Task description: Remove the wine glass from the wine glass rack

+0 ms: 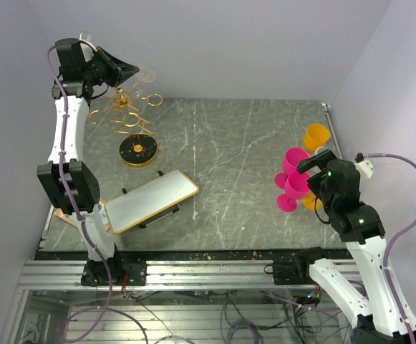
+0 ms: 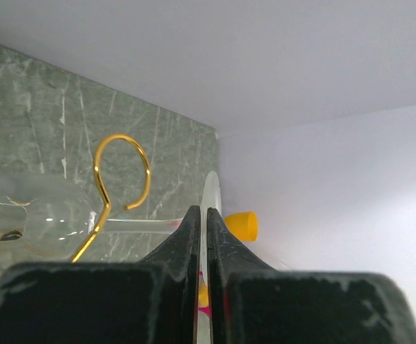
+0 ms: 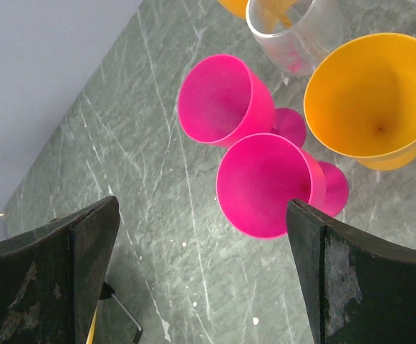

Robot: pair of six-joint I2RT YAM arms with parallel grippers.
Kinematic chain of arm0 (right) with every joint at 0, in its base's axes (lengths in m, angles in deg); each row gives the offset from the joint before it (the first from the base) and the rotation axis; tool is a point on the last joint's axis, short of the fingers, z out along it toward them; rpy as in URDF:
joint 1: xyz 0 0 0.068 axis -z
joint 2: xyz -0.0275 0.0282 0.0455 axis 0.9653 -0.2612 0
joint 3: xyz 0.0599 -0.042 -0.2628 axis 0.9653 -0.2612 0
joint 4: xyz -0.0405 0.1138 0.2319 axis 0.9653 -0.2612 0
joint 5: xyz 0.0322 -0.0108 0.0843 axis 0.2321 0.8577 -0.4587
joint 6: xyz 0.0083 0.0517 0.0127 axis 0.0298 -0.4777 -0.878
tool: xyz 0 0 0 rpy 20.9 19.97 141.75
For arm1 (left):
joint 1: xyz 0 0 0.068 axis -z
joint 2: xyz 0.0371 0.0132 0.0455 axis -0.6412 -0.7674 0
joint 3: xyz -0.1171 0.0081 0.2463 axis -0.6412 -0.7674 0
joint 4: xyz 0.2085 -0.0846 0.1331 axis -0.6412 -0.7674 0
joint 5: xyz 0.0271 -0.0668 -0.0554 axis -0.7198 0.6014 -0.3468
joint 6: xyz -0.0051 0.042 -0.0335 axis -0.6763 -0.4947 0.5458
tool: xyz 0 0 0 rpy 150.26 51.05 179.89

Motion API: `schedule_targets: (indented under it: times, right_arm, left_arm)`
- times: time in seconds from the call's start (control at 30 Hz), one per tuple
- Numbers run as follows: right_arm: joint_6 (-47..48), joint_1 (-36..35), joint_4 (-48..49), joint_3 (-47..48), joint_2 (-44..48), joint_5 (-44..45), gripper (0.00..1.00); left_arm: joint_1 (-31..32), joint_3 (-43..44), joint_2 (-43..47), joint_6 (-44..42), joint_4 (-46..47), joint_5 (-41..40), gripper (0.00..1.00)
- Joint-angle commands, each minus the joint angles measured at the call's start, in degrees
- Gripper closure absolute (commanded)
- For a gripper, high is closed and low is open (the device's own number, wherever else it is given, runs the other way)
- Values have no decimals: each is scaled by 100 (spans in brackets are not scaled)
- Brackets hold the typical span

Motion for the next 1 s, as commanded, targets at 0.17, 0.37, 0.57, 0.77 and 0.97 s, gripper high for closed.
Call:
schedule_targets:
  times: [0.17, 0.37, 0.57, 0.77, 0.97]
  right_arm:
    - [-59, -37, 36, 69, -25, 78, 0]
    - [14, -35, 109, 62, -36, -26, 0]
    - [259, -33, 460, 5, 60, -282, 0]
    - [621, -33, 1196, -262, 307, -738, 0]
    - [755, -35, 1898, -393, 501, -1207, 0]
  left_arm:
    - [-38, -301, 630, 242, 511, 433, 93]
    - [-40, -621, 935, 480, 926, 669, 93]
    - [-37, -1328, 1311, 1304, 2321, 1174, 93]
    - [5, -1603, 1536, 2105, 3327, 1311, 93]
    - [168, -1543, 1505, 2504, 3736, 1343, 93]
